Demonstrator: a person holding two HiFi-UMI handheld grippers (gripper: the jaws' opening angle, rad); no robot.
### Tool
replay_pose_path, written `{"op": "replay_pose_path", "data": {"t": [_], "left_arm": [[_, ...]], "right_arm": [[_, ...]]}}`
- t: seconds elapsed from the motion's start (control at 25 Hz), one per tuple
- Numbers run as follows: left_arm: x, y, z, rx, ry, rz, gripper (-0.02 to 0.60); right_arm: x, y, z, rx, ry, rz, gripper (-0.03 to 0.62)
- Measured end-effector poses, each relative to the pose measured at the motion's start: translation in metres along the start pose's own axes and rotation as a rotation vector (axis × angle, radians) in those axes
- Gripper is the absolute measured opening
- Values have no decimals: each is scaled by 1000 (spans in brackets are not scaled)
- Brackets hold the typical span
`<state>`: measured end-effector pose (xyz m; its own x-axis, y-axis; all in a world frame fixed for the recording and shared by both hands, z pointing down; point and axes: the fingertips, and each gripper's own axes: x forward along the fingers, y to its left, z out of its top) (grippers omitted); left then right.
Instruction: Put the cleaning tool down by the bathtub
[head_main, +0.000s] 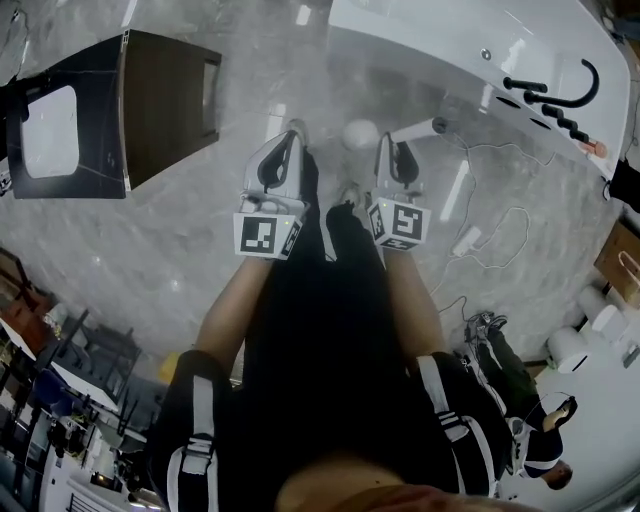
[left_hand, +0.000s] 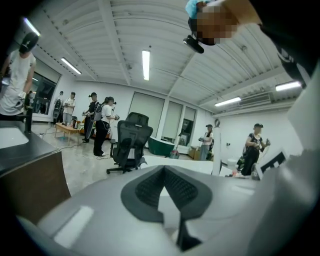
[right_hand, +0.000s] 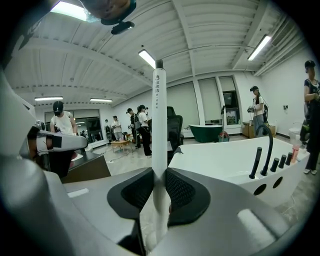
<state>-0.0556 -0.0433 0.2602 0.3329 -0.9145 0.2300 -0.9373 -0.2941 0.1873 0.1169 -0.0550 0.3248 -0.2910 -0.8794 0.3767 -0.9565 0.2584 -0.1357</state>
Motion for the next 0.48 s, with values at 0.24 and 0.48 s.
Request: {"op": "replay_pose_path", "data": {"t": [0.24, 0.48], "left_arm": [[24, 21, -36, -32, 22, 5, 9], [47, 47, -70, -47, 48, 0, 9]], "right_arm": [[41, -2, -38, 2, 27, -21, 78], [78, -3, -82, -3, 69, -43, 78]]}}
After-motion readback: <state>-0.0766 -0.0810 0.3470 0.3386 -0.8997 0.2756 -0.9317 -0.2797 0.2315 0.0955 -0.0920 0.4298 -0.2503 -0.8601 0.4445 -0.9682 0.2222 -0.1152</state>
